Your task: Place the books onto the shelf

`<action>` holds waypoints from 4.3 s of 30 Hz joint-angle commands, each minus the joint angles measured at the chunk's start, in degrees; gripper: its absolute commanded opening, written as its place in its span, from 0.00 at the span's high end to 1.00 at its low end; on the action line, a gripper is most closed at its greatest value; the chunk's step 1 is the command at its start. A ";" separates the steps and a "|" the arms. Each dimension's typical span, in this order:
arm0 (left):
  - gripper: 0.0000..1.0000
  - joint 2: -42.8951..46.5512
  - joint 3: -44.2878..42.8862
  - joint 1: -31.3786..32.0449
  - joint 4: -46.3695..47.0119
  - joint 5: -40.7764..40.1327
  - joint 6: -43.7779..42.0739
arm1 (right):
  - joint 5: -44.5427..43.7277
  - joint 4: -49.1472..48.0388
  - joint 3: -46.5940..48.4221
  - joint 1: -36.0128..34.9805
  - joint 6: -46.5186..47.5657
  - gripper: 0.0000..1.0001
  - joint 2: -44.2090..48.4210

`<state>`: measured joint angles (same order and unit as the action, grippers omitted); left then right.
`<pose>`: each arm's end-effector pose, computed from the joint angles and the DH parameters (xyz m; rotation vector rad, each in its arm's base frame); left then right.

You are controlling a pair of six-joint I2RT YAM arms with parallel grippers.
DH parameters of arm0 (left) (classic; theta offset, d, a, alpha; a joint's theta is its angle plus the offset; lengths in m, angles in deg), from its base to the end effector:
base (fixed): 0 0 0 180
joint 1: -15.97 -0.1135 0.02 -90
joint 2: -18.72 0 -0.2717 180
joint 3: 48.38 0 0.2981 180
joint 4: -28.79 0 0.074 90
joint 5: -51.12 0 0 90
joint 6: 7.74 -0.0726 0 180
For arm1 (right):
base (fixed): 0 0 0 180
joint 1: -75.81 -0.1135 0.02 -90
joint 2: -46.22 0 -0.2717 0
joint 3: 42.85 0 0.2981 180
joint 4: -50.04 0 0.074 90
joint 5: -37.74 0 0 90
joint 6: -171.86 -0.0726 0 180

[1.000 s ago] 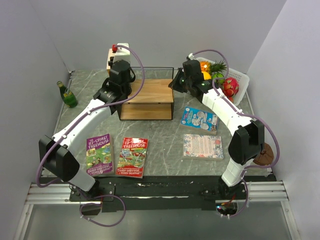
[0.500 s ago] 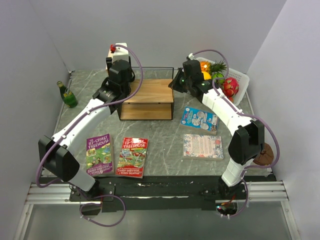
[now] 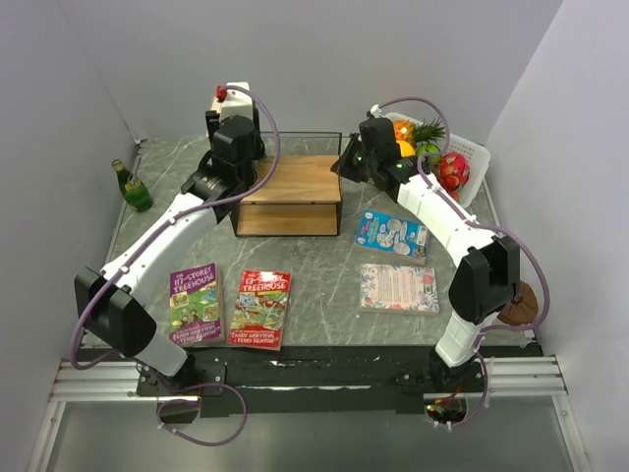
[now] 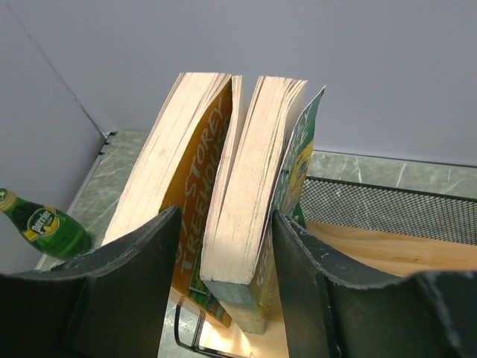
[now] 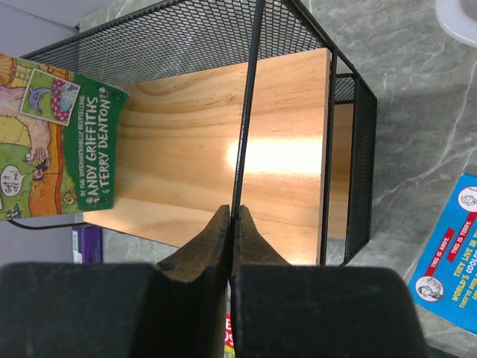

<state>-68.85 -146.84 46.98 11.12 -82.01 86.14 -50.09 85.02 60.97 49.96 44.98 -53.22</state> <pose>0.3918 -0.1776 0.4263 -0.1671 1.6515 0.1735 0.4379 0.2152 0.3297 0.1863 2.1746 0.6832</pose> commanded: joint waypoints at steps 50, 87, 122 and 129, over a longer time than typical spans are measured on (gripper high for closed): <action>0.67 27.35 27.15 34.30 -34.60 -9.51 45.65 | 1.24 -13.41 -50.89 -18.18 -6.27 0.29 36.43; 0.97 29.82 71.28 14.44 -4.75 29.51 69.16 | 23.30 -36.29 -36.92 -26.36 -14.44 0.56 -9.01; 0.16 59.27 34.30 14.79 -24.44 40.57 39.28 | 20.65 18.97 -18.32 -25.31 17.80 1.00 37.82; 0.14 60.23 30.07 14.87 -24.96 46.82 38.13 | 31.13 24.51 -8.54 -24.78 21.85 1.00 38.79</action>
<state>-9.44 -113.48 61.71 -13.34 -40.62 126.47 -27.38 105.70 46.96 24.87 62.81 -15.67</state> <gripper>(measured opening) 0.849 0.191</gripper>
